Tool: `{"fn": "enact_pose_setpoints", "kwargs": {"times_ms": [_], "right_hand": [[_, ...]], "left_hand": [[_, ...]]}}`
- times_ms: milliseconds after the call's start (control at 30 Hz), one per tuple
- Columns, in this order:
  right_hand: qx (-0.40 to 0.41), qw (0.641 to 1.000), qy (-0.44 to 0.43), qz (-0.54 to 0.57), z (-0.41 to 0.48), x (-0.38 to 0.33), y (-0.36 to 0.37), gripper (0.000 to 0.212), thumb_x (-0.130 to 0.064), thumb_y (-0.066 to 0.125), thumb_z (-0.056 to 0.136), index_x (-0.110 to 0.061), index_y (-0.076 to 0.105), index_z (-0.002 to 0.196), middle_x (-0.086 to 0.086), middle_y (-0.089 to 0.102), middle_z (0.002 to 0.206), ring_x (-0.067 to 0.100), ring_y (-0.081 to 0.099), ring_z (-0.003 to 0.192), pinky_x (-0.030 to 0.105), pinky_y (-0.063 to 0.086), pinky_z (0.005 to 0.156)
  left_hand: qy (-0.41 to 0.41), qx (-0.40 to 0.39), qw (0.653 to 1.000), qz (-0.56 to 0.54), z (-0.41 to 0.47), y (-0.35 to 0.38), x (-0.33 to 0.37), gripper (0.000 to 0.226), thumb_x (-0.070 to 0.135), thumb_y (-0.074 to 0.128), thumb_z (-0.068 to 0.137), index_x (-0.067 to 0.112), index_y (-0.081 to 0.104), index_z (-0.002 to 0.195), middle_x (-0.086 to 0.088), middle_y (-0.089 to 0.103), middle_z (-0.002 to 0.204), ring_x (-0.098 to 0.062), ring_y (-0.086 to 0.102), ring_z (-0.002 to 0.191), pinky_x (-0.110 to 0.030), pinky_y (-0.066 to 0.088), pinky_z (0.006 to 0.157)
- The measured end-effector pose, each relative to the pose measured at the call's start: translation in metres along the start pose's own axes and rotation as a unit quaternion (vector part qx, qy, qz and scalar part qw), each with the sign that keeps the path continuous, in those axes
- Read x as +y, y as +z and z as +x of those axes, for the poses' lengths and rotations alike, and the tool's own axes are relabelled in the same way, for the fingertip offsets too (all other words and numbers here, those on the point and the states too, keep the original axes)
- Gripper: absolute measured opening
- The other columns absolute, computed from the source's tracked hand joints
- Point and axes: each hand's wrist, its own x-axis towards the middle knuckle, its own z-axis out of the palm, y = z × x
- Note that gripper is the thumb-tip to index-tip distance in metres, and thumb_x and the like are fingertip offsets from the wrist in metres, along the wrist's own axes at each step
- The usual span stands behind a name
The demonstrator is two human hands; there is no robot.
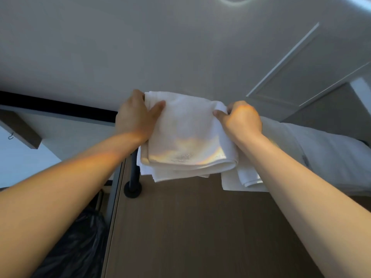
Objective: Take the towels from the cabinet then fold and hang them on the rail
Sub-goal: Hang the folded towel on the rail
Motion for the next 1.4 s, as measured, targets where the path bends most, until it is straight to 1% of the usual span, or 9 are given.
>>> {"fn": "enact_pose_setpoints", "kwargs": {"times_ms": [233,433,600,700,767,967,1100,1233,1400], "right_hand": [[-0.008,0.998,0.001,0.06,-0.012,0.005,0.001,0.052,-0.042,0.056,0.097,-0.017,0.027,0.061,0.008,0.037,0.069,0.027,0.038,0.076,0.03,0.025,0.065],[-0.034,0.987,0.016,0.153,-0.028,0.007,-0.003,0.047,-0.038,0.058,0.096,-0.017,0.035,0.06,0.002,0.041,0.061,0.028,0.04,0.069,0.034,0.027,0.058],[-0.146,0.97,0.055,0.189,-0.077,0.016,-0.018,0.04,-0.048,0.057,0.093,-0.014,0.048,0.072,-0.002,0.049,0.067,0.016,0.05,0.058,0.025,0.039,0.049],[-0.316,0.871,0.131,0.352,-0.11,0.027,-0.027,0.035,-0.048,0.059,0.093,-0.014,0.062,0.103,0.001,0.07,0.097,0.018,0.074,0.071,0.017,0.055,0.057],[-0.306,0.852,0.142,0.4,-0.115,0.03,-0.025,0.035,-0.041,0.063,0.092,-0.01,0.064,0.11,0.006,0.073,0.1,0.017,0.074,0.071,0.019,0.055,0.058],[-0.204,0.868,0.161,0.423,-0.116,0.02,-0.005,0.024,-0.029,0.065,0.094,-0.006,0.063,0.099,0.005,0.07,0.091,0.014,0.072,0.062,0.02,0.057,0.057],[-0.192,0.86,0.191,0.432,-0.128,0.029,0.001,0.033,-0.035,0.057,0.098,-0.004,0.065,0.102,0.005,0.071,0.084,0.014,0.073,0.069,0.02,0.057,0.06],[-0.185,0.881,0.196,0.39,-0.134,0.034,0.009,0.049,-0.041,0.056,0.097,0.006,0.062,0.11,0.014,0.062,0.113,0.008,0.064,0.084,0.019,0.055,0.07],[-0.249,0.782,0.251,0.513,-0.135,0.033,0.012,0.044,-0.037,0.061,0.095,-0.005,0.059,0.125,0.002,0.052,0.141,0.014,0.049,0.128,0.041,0.045,0.108]], "left_hand": [[-0.054,-0.094,0.986,-0.129,-0.028,-0.005,-0.01,0.045,0.059,0.061,0.083,0.016,0.067,0.091,0.003,0.07,0.088,-0.013,0.067,0.078,-0.029,0.055,0.064],[-0.179,-0.302,0.888,-0.296,-0.048,-0.01,-0.029,0.072,0.074,0.064,0.064,0.018,0.068,0.109,0.003,0.076,0.099,-0.02,0.073,0.089,-0.038,0.054,0.089],[-0.154,-0.294,0.889,-0.314,-0.061,-0.015,-0.038,0.066,0.074,0.066,0.064,0.024,0.068,0.106,0.008,0.076,0.097,-0.015,0.074,0.087,-0.033,0.053,0.082],[-0.145,-0.296,0.884,-0.331,-0.068,-0.02,-0.037,0.056,0.068,0.066,0.071,0.024,0.069,0.105,0.007,0.076,0.099,-0.015,0.073,0.089,-0.034,0.053,0.083],[-0.149,-0.283,0.887,-0.332,-0.071,-0.021,-0.034,0.053,0.065,0.066,0.074,0.022,0.07,0.103,0.006,0.076,0.098,-0.017,0.073,0.089,-0.037,0.055,0.085],[-0.182,-0.253,0.88,-0.358,-0.088,-0.021,-0.033,0.037,0.052,0.068,0.08,0.019,0.069,0.098,0.0,0.077,0.095,-0.022,0.073,0.089,-0.04,0.058,0.083],[-0.206,-0.258,0.869,-0.369,-0.088,-0.022,-0.033,0.029,0.039,0.066,0.088,0.013,0.068,0.102,-0.003,0.076,0.096,-0.02,0.074,0.088,-0.035,0.058,0.077],[-0.228,-0.262,0.85,-0.396,-0.091,-0.025,-0.035,0.025,0.028,0.066,0.089,0.008,0.067,0.105,-0.006,0.076,0.097,-0.02,0.074,0.087,-0.025,0.058,0.064],[-0.265,-0.254,0.825,-0.43,-0.095,-0.029,-0.042,0.03,0.024,0.069,0.086,0.0,0.066,0.103,-0.01,0.076,0.098,-0.022,0.073,0.089,-0.026,0.059,0.066]]}}
